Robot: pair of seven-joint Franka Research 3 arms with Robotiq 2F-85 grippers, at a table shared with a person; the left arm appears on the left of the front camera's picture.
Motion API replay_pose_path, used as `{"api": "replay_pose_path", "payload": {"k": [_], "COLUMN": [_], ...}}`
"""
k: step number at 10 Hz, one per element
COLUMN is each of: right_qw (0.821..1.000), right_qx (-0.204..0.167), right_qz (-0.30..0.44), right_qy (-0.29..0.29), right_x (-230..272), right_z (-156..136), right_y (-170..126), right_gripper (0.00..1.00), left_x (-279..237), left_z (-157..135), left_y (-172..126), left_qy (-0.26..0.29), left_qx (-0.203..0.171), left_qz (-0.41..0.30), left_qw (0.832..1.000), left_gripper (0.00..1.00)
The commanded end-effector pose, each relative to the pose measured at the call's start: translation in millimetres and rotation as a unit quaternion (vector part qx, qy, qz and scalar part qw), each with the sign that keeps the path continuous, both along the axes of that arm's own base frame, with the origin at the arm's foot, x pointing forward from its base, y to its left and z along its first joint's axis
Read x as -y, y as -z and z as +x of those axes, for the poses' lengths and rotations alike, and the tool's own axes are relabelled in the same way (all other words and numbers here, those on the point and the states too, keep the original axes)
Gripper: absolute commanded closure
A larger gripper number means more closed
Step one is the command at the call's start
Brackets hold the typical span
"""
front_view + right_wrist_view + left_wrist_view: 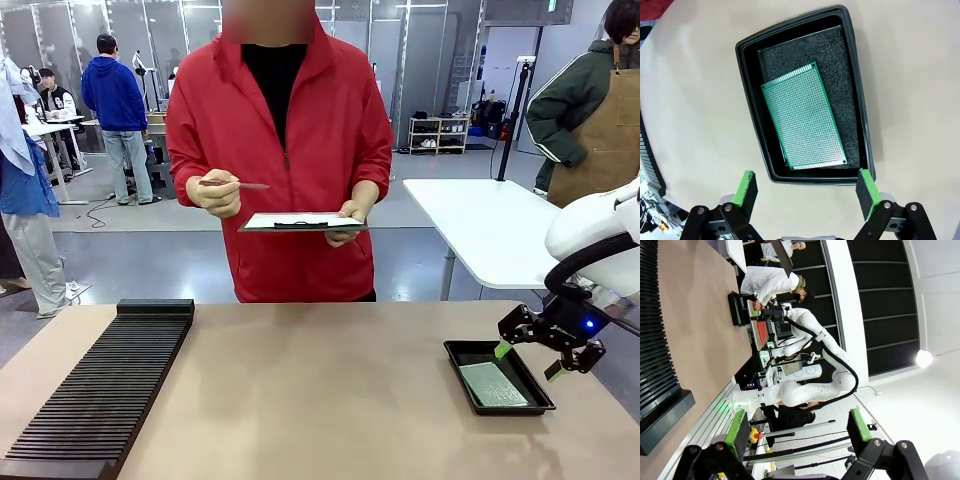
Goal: Inspect the PCB.
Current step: Place the Blank PCB in the ESD tray.
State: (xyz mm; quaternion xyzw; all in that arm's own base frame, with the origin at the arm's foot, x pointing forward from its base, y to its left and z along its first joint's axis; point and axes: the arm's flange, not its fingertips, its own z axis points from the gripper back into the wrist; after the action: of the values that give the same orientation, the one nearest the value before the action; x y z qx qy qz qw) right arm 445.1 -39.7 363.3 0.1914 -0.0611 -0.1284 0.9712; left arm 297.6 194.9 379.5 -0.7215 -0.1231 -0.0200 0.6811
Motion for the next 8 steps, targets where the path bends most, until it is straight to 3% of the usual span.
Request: {"api": "replay_pose_path", "payload": {"k": [1, 8], "right_qw": [1.0, 1.0], "right_qx": [0.0, 0.0], "right_qz": [-0.002, -0.002], "right_qy": [-0.006, -0.006], "right_x": [-0.7, -0.7], "right_z": [1.3, 1.3], "right_y": [2.0, 2.0], "right_gripper": [0.0, 0.0], "left_x": [1.3, 1.3], "left_z": [-2.6, -2.6], "left_y": [-3.3, -3.3], "left_qy": [0.0, 0.0], "left_qx": [-0.007, -0.007], "left_qz": [0.009, 0.009], "left_qw": [1.0, 1.0], "left_gripper": [0.0, 0.0]}}
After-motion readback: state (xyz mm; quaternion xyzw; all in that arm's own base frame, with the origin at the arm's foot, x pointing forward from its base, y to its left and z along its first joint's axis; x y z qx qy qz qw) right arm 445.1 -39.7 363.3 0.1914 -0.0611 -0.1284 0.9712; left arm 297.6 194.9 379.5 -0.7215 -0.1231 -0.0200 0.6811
